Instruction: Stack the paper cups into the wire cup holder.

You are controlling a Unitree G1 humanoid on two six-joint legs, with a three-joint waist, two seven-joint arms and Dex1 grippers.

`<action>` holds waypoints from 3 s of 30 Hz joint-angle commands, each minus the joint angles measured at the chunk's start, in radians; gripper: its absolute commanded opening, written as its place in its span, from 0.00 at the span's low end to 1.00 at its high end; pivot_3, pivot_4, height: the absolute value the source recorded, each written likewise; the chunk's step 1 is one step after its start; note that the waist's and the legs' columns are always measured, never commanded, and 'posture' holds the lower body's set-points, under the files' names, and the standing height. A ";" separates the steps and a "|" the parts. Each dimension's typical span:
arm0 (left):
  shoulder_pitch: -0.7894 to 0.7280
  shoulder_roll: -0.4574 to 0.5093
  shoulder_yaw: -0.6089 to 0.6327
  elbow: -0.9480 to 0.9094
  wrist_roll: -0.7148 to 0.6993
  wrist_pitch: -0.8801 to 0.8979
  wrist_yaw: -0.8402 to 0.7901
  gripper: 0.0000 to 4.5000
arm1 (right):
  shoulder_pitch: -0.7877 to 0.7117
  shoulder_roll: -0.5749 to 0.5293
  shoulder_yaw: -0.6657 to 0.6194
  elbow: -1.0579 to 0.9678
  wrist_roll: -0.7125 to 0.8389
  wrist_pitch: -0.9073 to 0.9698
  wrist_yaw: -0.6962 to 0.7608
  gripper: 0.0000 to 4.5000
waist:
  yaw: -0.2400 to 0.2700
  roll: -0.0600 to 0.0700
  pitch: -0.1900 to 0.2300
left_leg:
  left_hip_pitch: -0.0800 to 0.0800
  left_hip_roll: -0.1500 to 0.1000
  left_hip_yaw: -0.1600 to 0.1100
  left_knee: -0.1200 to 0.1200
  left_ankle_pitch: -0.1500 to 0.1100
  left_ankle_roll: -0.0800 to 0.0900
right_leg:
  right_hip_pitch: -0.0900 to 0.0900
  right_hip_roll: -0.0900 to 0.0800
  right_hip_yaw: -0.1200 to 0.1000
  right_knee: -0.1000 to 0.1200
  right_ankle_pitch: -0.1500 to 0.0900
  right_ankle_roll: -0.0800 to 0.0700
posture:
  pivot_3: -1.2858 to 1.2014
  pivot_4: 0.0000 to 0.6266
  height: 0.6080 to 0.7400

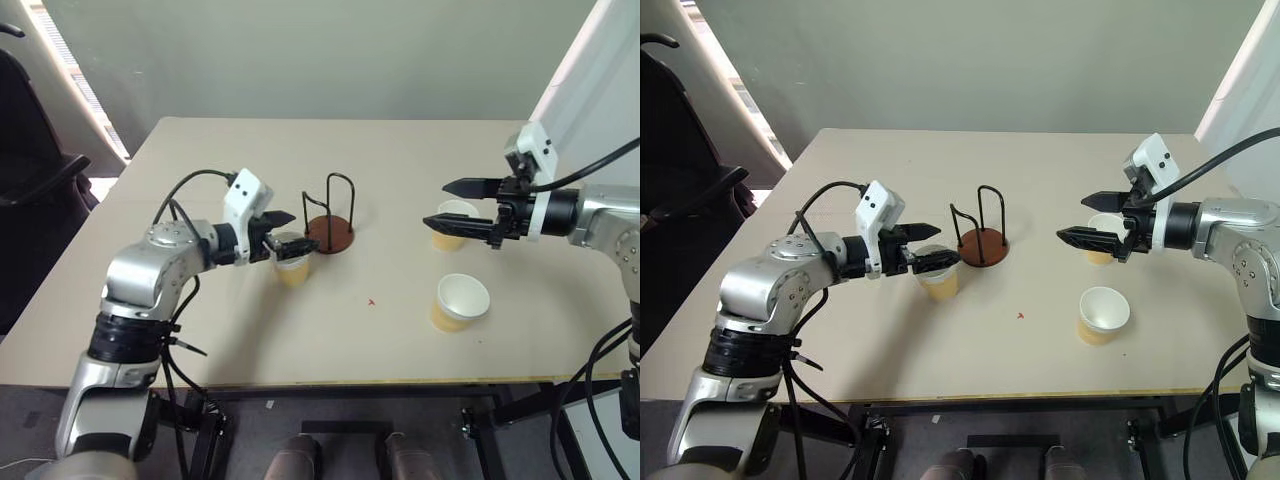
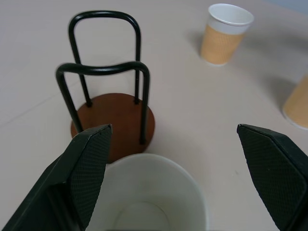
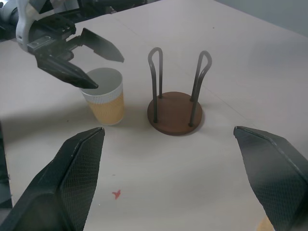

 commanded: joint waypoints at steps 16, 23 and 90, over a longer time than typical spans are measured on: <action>-0.154 -0.128 -0.065 0.204 0.122 -0.117 0.015 1.00 | 0.014 -0.017 -0.056 -0.044 0.028 -0.015 -0.043 0.99 | 0.005 0.000 0.000 | 0.000 0.000 0.001 0.001 0.001 0.002 | 0.001 -0.001 0.000 -0.002 0.003 0.007 | 0.52 0.24 1.00; -0.177 -0.166 -0.090 0.282 0.165 -0.167 0.000 1.00 | 0.017 -0.017 -0.059 -0.047 0.030 -0.013 -0.050 0.99 | 0.005 0.000 0.000 | -0.001 0.000 0.001 0.001 0.001 0.002 | 0.001 -0.001 0.000 -0.002 0.004 0.010 | 0.52 0.24 1.00; -0.283 -0.262 -0.299 0.290 0.225 -0.343 -0.570 0.01 | 0.244 -0.292 -0.280 -0.177 0.151 0.036 0.045 1.00 | 0.021 0.000 0.000 | -0.010 -0.003 0.002 0.015 -0.008 0.010 | 0.001 -0.003 0.002 -0.006 0.002 0.022 | 0.52 0.24 1.00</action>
